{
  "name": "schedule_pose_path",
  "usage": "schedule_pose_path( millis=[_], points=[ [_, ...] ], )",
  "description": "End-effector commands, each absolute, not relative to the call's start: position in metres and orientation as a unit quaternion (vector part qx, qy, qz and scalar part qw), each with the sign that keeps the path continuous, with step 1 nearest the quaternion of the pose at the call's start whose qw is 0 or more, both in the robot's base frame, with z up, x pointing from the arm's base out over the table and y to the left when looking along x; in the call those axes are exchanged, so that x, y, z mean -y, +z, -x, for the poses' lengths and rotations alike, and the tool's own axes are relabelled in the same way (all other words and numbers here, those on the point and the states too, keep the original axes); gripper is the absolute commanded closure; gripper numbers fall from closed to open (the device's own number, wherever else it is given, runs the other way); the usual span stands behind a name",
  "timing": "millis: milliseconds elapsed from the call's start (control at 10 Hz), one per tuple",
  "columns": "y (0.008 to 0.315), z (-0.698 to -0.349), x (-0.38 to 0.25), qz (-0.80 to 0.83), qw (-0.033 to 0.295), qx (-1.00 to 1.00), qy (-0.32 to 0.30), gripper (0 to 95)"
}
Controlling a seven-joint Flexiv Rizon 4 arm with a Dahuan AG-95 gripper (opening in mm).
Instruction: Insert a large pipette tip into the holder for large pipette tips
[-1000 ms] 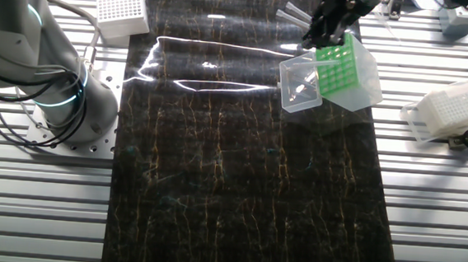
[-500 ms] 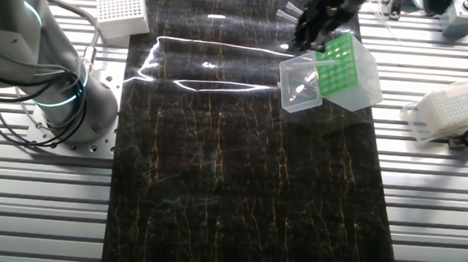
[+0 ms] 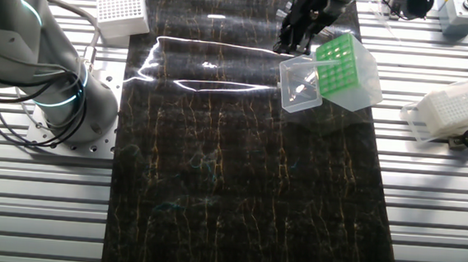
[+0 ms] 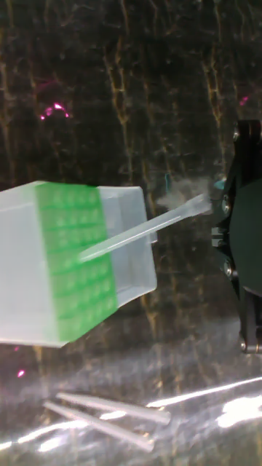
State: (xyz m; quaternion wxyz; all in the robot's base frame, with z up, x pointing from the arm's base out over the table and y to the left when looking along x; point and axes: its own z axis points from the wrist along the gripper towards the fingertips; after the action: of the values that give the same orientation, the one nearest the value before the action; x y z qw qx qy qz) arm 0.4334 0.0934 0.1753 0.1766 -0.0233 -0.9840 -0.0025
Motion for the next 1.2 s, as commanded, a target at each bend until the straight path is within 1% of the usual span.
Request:
schedule_pose_path(
  millis=[100, 600, 700, 800, 900, 1200],
  points=[
    [0.1777, -0.4299, -0.0911, 0.004, 0.18, 0.984, 0.001, 95.0],
    [0.1718, -0.4313, -0.0891, -0.076, 0.191, 0.977, 0.063, 95.0],
    [0.1699, -0.4329, -0.09, -0.052, 0.185, 0.98, 0.061, 95.0],
    [0.1692, -0.4338, -0.0908, -0.016, 0.175, 0.983, 0.044, 95.0],
    [0.1691, -0.4338, -0.0908, -0.008, 0.173, 0.984, 0.027, 95.0],
    [0.1697, -0.4328, -0.0897, 0.004, 0.172, 0.985, 0.026, 95.0]
  ],
)
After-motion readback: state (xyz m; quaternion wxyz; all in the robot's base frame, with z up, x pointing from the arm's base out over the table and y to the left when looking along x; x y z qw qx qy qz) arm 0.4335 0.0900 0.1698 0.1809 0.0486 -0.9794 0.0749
